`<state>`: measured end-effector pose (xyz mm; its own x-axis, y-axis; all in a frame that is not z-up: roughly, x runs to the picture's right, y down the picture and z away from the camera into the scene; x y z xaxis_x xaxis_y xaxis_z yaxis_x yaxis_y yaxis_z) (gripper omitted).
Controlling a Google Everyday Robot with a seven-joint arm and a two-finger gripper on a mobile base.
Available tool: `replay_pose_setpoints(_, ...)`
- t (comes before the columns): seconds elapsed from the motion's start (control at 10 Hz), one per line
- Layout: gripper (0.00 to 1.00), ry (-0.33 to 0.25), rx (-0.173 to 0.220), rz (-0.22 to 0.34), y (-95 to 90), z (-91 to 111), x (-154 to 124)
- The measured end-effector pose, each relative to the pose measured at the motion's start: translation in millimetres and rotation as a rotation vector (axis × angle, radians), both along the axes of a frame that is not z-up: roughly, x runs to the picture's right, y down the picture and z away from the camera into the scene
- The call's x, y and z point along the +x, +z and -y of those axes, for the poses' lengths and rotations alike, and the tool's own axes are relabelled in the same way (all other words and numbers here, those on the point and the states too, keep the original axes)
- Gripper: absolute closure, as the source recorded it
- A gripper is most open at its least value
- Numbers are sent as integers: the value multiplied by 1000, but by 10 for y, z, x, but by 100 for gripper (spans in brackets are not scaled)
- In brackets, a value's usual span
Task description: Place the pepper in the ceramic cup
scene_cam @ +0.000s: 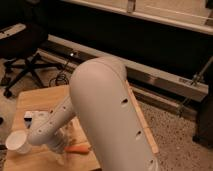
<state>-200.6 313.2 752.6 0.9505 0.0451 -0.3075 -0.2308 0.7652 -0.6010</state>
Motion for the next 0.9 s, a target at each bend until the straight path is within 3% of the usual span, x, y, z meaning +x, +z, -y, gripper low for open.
replay_pose_setpoints(0.4, 21, -22, -36, -2, 68, -15, 64)
replay_pose_setpoints(0.6, 35, -28, -43, -5, 95, -6, 68)
replay_pose_setpoints(0.9, 66, -22, -40, -4, 124, 21, 49)
